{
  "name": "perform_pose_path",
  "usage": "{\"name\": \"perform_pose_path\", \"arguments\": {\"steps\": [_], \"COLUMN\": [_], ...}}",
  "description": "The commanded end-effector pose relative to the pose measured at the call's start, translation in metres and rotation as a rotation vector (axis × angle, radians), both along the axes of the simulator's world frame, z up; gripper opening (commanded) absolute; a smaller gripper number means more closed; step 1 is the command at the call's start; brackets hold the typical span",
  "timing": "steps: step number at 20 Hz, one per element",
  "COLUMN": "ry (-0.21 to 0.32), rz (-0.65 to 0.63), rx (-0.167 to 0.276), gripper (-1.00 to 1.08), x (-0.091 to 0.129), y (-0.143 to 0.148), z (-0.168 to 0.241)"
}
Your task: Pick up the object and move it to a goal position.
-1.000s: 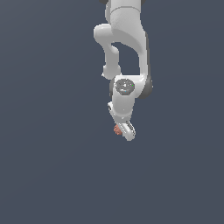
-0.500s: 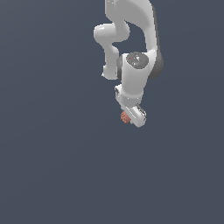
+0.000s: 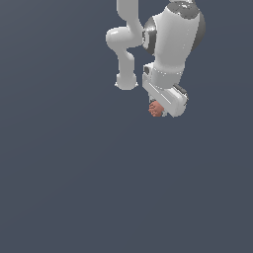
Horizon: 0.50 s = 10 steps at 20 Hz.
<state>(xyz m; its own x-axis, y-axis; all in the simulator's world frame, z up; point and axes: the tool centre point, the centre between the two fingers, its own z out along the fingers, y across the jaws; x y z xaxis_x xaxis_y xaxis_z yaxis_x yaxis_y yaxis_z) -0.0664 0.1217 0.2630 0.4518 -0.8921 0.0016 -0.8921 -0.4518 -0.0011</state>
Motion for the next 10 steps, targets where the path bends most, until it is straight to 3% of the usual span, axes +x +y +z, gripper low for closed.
{"name": "perform_pose_path", "arguments": {"steps": [1,10], "ry": [0.000,0.001], "rz": [-0.001,0.000], "rx": [-0.002,-0.001], "gripper": [-1.00,-1.00], "x": [-0.008,-0.029], "y": [0.011,0.044], "z": [0.028,0.108]}}
